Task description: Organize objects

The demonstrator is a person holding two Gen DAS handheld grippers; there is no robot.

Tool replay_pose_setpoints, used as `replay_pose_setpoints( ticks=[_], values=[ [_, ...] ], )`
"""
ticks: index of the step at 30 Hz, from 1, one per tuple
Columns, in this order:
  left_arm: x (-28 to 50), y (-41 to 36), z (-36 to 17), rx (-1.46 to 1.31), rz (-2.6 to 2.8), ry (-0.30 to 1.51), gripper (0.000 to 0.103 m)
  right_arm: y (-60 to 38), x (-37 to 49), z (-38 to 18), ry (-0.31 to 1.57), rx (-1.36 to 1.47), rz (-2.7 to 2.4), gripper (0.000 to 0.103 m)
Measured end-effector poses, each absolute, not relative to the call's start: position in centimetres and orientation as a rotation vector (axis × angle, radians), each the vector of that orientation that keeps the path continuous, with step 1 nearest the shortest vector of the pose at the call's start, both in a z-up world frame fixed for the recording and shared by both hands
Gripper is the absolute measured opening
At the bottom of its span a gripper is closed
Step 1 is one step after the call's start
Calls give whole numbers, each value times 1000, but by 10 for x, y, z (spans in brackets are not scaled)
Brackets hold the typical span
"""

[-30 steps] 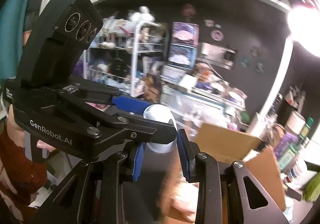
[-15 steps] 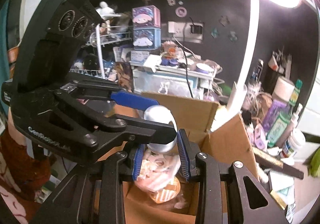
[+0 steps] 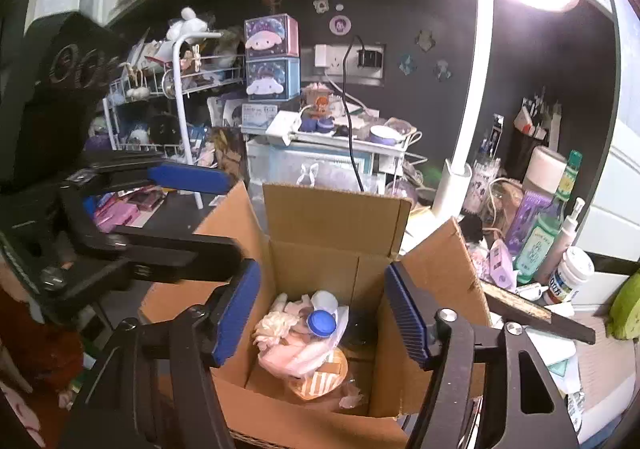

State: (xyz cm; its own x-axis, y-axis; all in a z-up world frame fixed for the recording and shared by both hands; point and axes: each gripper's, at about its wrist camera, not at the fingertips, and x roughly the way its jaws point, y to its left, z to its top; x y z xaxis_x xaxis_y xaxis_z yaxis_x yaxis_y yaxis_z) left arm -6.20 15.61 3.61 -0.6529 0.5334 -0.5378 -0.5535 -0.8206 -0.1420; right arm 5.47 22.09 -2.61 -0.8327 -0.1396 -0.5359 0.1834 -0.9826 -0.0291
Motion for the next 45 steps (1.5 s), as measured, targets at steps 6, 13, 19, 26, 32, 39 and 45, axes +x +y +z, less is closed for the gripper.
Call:
replay_pose_setpoints(
  ticks=[6,13,19,26,32,39,45],
  values=[
    [-33,123,46,-693,2575,-34,102,212,61,-19,138,748,-2885,77],
    [-19,95,41,-654,2772,-111,102,211,66,-17,82,667,-2866,93],
    [-27,82,28,-710,2825,-161,102,214,67,-19,62,593,-2844,102],
    [-33,74,20,-742,2836,-163,102,212,66,-20,72,546,-2839,102],
    [-33,73,19,-741,2836,-151,102,211,63,-23,48,558,-2829,102],
    [-34,72,18,-740,2841,-143,102,209,65,-22,35,538,-2833,102],
    [-33,70,18,-741,2840,-141,102,207,69,-21,35,535,-2843,102]
  ],
)
